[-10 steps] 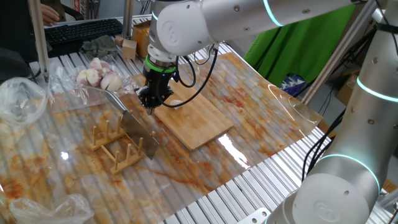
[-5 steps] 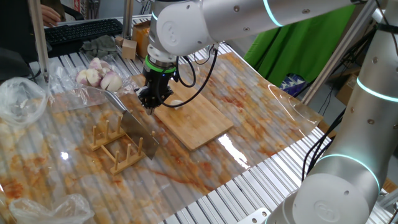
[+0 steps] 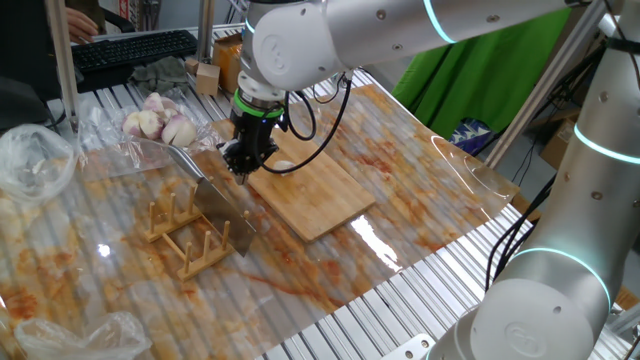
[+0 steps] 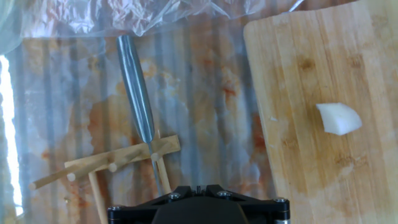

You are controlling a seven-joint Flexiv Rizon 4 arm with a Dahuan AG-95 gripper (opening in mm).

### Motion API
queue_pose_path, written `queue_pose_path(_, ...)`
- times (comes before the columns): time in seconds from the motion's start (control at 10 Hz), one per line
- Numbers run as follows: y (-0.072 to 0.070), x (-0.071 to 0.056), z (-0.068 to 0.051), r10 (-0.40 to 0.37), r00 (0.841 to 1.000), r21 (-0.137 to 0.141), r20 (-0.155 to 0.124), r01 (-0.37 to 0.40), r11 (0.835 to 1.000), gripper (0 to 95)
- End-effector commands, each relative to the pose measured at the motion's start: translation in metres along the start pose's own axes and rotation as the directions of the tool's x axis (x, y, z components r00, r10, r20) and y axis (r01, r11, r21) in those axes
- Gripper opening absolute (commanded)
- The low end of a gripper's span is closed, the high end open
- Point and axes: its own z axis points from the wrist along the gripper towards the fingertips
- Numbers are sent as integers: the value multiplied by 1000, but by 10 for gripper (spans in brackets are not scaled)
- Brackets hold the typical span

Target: Chop the onions

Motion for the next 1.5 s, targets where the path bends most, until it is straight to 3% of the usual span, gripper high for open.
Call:
queue_pose_path(0.1,1,-1,0,-26,1000,-10,-2,26,1000,0)
queue_pose_path(0.3,1,-1,0,-42,999,-20,-8,42,999,0)
queue_pose_path(0.4,1,-1,0,-71,997,-50,-5,70,996,0)
queue_pose_path(1.2,16,-8,-3,-84,996,-52,-5,83,995,0)
queue_pose_path(1.3,16,-10,-3,-84,996,-50,-5,83,995,190)
queue_pose_path(1.5,18,-11,-3,-84,996,-50,-4,83,995,190)
